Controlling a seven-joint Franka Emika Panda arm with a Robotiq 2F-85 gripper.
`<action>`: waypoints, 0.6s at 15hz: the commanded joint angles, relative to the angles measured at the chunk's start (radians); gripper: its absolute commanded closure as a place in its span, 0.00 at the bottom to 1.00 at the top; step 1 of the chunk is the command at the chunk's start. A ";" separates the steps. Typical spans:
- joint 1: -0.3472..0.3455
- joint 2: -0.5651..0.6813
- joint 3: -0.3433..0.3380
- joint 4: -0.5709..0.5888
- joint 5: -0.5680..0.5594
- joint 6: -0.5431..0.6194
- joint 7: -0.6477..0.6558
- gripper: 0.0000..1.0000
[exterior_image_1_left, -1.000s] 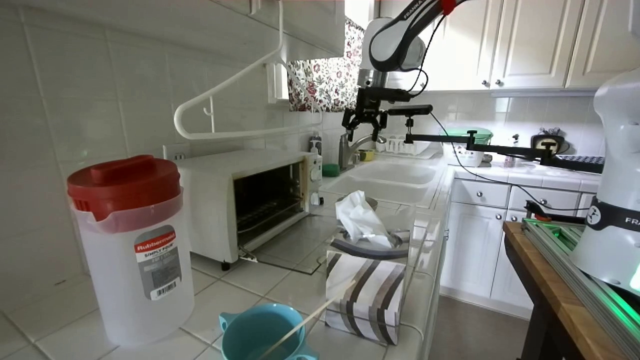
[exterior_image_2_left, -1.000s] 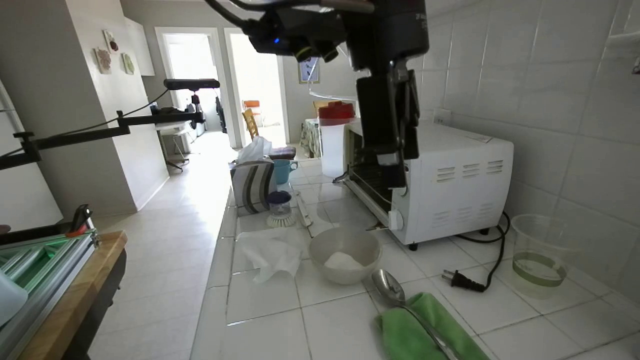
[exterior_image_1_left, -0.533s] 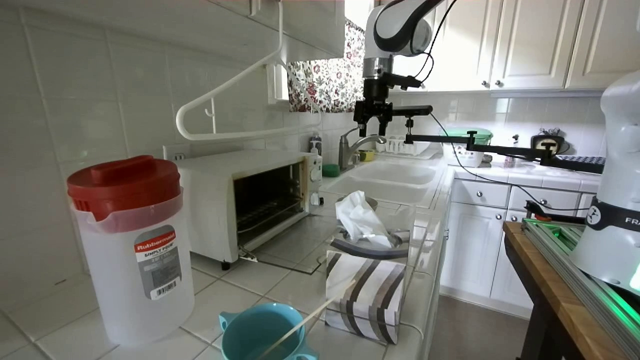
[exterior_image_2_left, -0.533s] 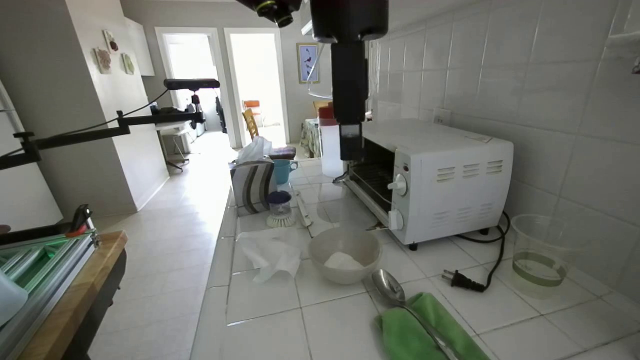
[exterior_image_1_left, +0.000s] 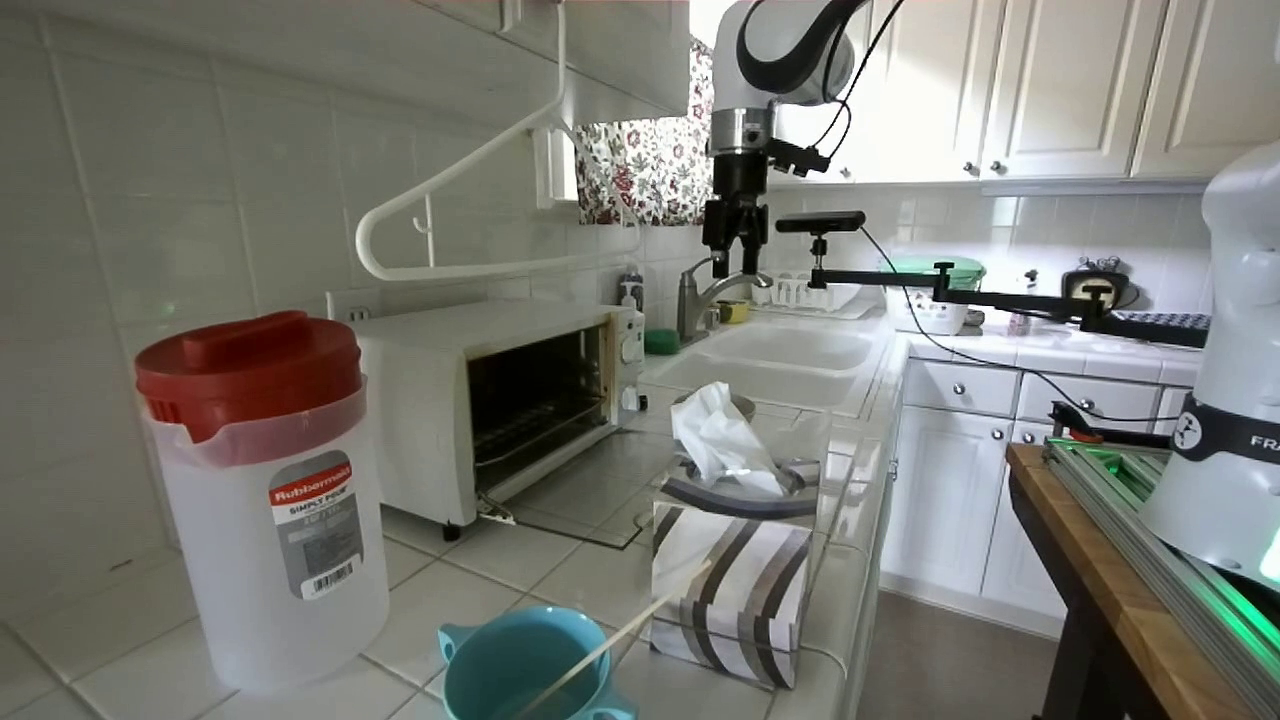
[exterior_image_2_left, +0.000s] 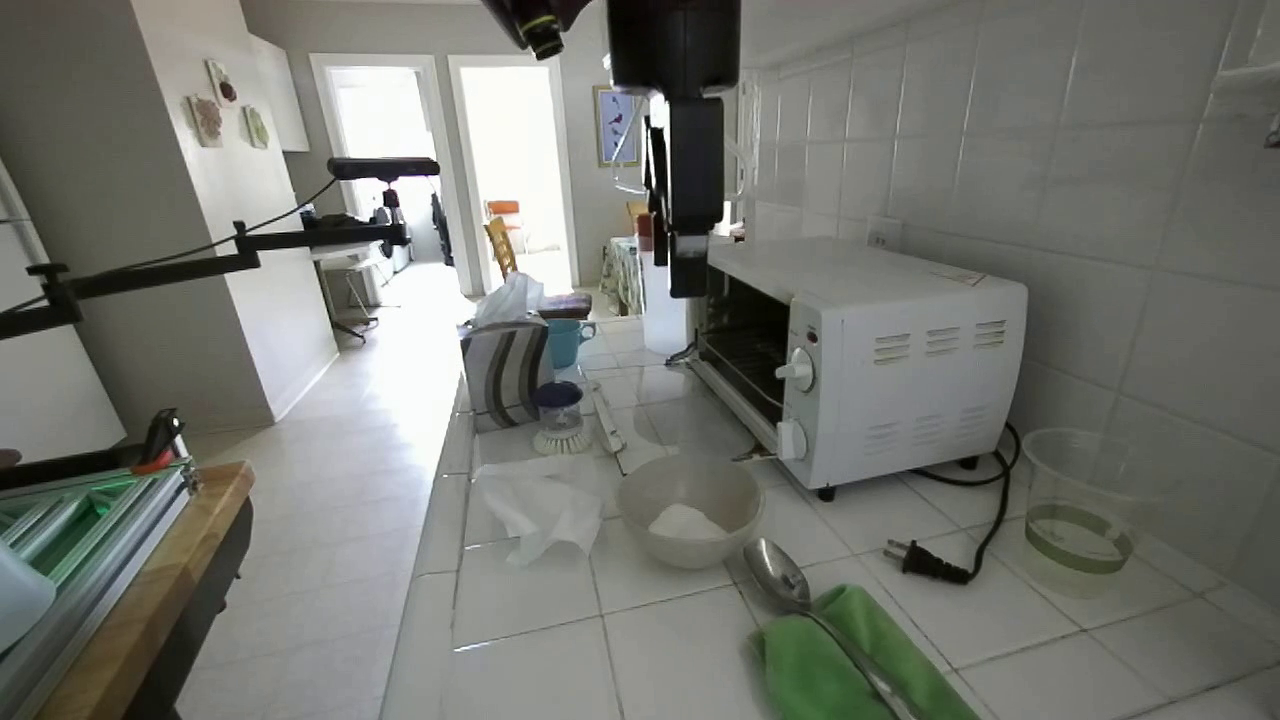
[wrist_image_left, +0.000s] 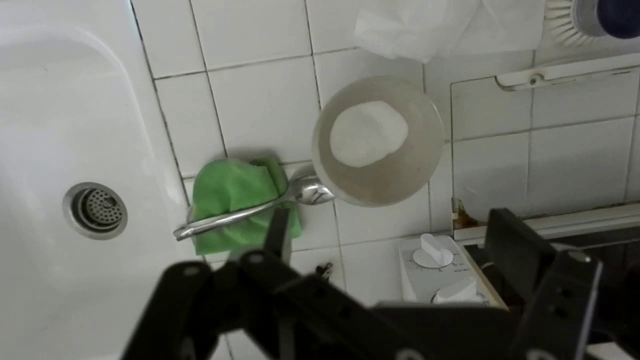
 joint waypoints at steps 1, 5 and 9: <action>-0.012 -0.025 0.032 -0.030 -0.002 0.021 -0.040 0.00; -0.009 -0.024 0.053 -0.033 0.000 0.020 -0.034 0.00; -0.009 -0.001 0.056 -0.008 -0.002 0.009 -0.008 0.00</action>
